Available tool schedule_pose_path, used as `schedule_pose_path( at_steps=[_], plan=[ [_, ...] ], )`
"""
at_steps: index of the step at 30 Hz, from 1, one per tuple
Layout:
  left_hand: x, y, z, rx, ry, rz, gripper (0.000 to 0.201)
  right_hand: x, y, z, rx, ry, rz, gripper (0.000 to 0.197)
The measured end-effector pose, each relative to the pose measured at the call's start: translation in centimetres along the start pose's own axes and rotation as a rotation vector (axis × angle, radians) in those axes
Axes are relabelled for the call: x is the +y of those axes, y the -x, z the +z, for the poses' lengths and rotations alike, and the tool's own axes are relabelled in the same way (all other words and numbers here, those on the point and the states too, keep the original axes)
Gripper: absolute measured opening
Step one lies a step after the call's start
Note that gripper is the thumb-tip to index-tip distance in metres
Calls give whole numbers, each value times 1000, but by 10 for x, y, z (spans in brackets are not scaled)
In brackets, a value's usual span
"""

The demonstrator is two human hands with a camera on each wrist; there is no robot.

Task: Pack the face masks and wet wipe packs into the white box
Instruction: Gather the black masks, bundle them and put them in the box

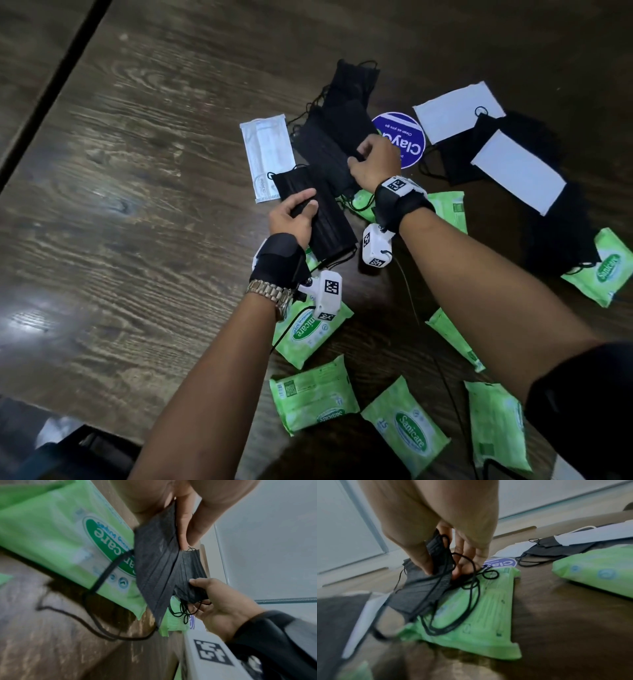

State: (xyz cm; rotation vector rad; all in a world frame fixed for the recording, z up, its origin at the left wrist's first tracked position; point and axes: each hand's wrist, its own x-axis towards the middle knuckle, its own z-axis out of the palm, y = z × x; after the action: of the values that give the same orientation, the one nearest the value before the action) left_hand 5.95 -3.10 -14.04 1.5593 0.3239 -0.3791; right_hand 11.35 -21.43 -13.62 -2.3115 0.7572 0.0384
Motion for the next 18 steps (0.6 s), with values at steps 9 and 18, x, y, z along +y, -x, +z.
schedule_pose_path(
  at_steps=[9, 18],
  plan=[
    [2, -1, 4, -6, 125, -136, 49, 24, 49, -32, -140, -1024, 220, 19],
    [16, 7, 14, -110, 253, -214, 31, 36, 110, -27, -286, -616, -64, 27]
  ],
)
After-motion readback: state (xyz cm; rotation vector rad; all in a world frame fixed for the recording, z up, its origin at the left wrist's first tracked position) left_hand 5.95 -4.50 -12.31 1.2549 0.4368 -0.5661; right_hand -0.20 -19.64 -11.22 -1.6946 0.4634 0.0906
